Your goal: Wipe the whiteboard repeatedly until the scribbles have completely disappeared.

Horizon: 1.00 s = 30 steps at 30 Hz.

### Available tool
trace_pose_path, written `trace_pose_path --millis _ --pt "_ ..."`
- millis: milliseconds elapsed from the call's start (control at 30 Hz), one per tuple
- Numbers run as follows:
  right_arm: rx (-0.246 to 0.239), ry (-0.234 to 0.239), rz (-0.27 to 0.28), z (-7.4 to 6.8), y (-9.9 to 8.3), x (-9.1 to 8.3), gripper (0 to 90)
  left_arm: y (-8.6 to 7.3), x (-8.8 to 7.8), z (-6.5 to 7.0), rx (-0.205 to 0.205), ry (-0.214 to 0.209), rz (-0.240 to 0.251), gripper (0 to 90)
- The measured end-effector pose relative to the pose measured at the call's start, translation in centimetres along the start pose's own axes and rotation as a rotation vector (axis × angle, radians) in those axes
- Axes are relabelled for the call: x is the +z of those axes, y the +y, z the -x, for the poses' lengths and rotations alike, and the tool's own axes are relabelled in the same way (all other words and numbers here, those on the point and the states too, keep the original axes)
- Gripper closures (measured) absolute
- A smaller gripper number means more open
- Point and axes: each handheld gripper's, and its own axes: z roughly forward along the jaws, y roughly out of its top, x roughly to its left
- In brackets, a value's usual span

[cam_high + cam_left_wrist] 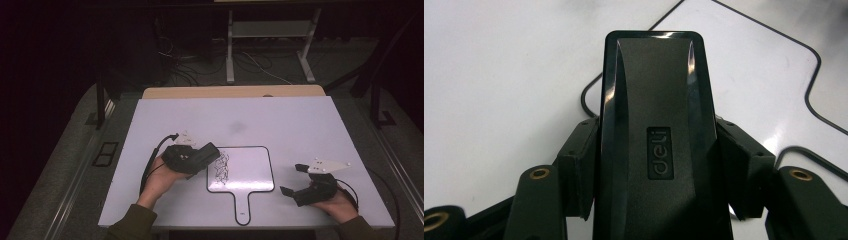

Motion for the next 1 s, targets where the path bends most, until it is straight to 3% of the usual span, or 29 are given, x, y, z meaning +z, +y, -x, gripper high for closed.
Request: trace_pose_path --millis 367,600,833,933,1000 --pt "0.003 0.001 0.002 0.0 0.0 0.0 0.0 1.9 2.0 -0.2 0.046 -0.038 -0.016 39.3" --pt "0.004 0.002 0.002 0.0 0.0 0.0 0.0 3.2 3.7 -0.2 0.055 -0.053 -0.027 39.3" --pt "0.004 0.003 0.003 0.0 0.0 0.0 0.0 4.0 5.2 -0.4 0.086 -0.039 -0.074 39.3" --pt "0.004 0.006 0.001 0.0 0.0 0.0 0.0 4.0 6.0 -0.8 0.065 -0.045 -0.059 39.3" --pt "0.002 0.008 0.001 0.0 0.0 0.0 0.0 4.0 6.5 -1.0 0.081 -0.031 -0.081 39.3"
